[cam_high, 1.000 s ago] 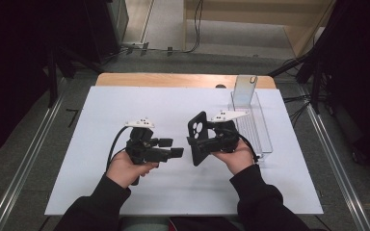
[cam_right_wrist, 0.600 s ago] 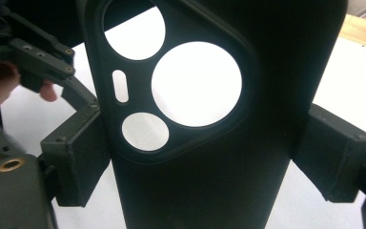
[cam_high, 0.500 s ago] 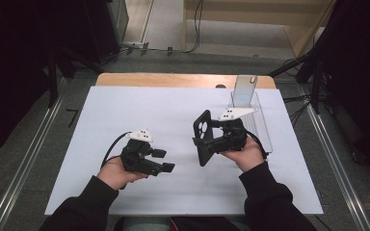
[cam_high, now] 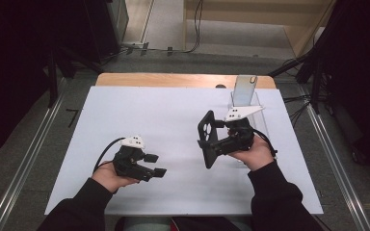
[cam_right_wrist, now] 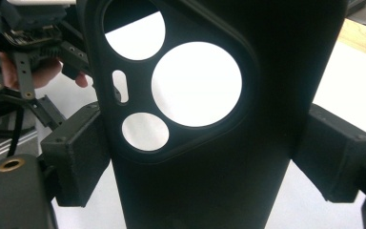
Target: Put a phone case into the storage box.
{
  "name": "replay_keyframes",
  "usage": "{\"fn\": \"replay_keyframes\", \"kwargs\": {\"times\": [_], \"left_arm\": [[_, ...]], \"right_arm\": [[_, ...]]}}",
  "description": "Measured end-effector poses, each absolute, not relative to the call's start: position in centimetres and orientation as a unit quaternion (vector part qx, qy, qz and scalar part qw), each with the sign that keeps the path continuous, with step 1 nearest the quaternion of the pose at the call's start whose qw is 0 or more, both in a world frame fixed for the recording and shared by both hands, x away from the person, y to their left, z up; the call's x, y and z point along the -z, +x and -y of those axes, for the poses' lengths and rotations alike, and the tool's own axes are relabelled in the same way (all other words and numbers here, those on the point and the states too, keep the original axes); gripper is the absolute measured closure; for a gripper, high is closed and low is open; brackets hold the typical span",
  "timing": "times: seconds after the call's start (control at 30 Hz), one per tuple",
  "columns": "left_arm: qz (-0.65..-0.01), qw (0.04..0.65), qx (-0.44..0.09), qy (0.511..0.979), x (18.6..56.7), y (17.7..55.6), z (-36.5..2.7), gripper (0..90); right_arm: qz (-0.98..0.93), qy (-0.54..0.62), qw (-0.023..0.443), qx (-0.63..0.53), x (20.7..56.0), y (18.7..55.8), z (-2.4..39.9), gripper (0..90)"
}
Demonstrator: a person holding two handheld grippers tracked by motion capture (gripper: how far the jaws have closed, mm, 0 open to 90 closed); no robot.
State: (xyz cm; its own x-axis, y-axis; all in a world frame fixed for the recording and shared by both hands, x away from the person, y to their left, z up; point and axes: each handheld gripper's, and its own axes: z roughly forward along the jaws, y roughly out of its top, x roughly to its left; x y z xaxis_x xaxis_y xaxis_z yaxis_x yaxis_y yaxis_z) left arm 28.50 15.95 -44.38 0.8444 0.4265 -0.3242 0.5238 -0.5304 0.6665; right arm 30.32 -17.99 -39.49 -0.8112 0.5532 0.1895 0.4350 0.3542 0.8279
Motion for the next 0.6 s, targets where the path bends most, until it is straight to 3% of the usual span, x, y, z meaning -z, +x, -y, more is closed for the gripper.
{"fn": "replay_keyframes", "kwargs": {"times": [0.6], "left_arm": [[-0.313,0.398,0.047,0.861,44.8,27.8,-18.7,32.9]], "right_arm": [[-0.797,0.35,0.081,-0.486,36.8,30.4,21.7,11.5]]}}
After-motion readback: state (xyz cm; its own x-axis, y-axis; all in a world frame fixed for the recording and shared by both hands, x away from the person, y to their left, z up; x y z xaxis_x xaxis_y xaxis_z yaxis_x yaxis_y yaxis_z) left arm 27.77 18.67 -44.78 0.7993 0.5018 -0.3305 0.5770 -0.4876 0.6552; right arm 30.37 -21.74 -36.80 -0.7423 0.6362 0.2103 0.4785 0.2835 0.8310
